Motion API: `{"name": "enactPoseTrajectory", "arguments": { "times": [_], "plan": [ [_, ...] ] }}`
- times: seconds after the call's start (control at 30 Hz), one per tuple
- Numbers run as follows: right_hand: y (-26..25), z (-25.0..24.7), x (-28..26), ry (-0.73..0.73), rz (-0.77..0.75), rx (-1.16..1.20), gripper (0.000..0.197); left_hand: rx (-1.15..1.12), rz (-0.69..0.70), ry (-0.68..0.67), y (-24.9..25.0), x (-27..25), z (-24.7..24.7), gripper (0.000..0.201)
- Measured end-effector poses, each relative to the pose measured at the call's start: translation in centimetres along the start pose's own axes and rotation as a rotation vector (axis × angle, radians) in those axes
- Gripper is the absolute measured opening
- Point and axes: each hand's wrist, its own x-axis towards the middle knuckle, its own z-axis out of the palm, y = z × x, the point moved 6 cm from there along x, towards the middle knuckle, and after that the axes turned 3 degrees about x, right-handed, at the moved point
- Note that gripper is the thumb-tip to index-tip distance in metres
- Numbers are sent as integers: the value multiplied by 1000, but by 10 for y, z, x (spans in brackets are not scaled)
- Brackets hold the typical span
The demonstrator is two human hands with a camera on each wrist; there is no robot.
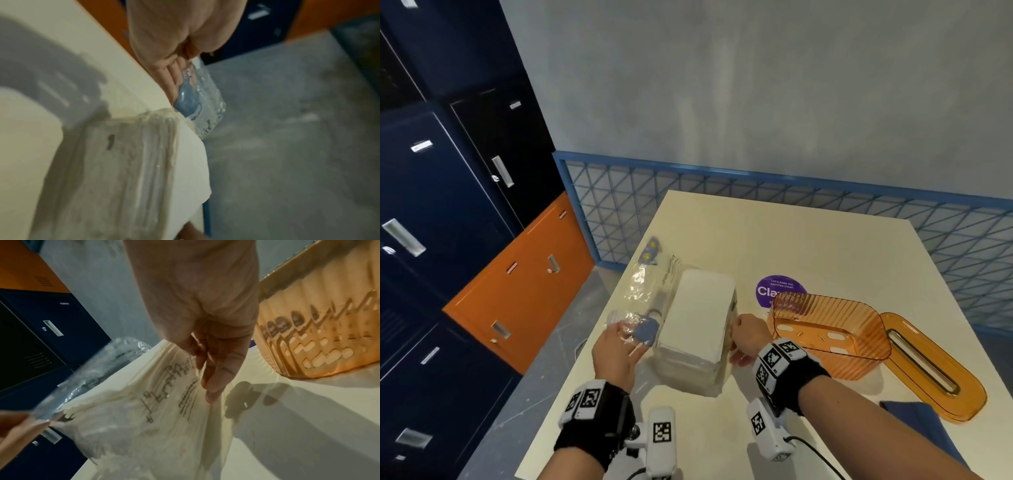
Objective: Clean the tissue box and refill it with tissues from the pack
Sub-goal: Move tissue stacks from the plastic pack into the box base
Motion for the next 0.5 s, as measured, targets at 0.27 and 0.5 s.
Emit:
{"name": "enactPoseTrajectory", "arguments": {
  "times": [0.27, 0.5],
  "plan": [
    [4, -2, 1, 21, -25, -27, 30, -304, -247, 45, -25, 0, -11, 31],
    [5, -3, -5, 14, -29, -7, 34, -199, -278, 148, -35, 2, -29, 30]
  ]
}}
